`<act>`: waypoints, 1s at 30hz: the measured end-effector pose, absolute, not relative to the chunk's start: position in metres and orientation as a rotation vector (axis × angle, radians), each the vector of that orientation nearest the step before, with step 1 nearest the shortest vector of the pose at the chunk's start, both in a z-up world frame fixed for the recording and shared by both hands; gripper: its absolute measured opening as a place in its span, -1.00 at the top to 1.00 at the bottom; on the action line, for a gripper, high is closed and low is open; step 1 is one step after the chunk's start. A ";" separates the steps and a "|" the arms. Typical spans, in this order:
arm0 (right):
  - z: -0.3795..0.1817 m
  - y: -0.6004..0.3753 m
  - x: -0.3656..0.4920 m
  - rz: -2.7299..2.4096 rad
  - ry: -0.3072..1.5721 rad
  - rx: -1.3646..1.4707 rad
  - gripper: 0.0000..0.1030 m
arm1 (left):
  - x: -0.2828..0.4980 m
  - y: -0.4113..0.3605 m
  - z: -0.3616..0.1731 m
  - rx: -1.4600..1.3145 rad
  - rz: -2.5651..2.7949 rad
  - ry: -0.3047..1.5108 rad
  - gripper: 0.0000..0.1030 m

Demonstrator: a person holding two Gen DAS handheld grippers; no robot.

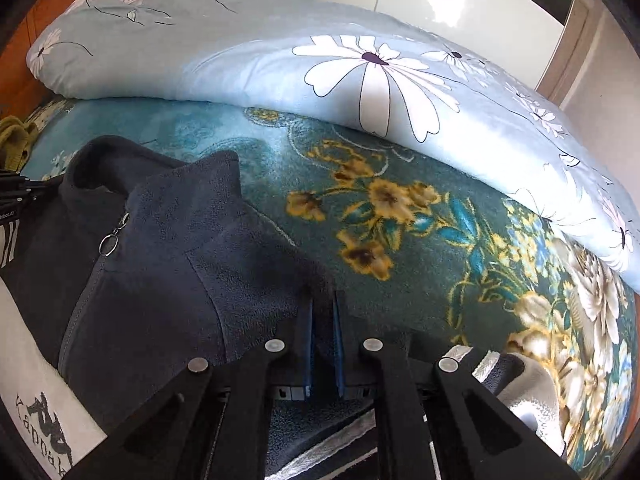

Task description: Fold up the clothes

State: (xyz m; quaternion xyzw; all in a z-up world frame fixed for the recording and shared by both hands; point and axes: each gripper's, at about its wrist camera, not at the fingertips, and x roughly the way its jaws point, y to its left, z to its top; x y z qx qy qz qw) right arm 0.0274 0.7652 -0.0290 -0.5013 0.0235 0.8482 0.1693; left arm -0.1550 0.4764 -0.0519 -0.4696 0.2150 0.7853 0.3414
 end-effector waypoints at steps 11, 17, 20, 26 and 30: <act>0.006 0.743 0.036 2.437 -0.047 -1.329 0.46 | -0.146 0.424 0.007 -1.165 2.061 0.406 0.40; 0.038 0.691 0.017 2.699 0.019 -1.291 0.34 | -0.125 0.352 0.022 -1.122 2.135 0.368 0.04; 0.029 0.662 -0.018 2.798 0.091 -1.372 0.18 | -0.126 0.320 0.007 -1.179 2.138 0.345 0.02; -0.002 0.644 -0.077 2.773 0.156 -1.485 0.18 | -0.145 0.283 -0.023 -1.268 2.153 0.333 0.02; -0.012 0.643 -0.096 2.742 0.127 -1.544 0.18 | -0.158 0.283 -0.040 -1.293 2.125 0.325 0.02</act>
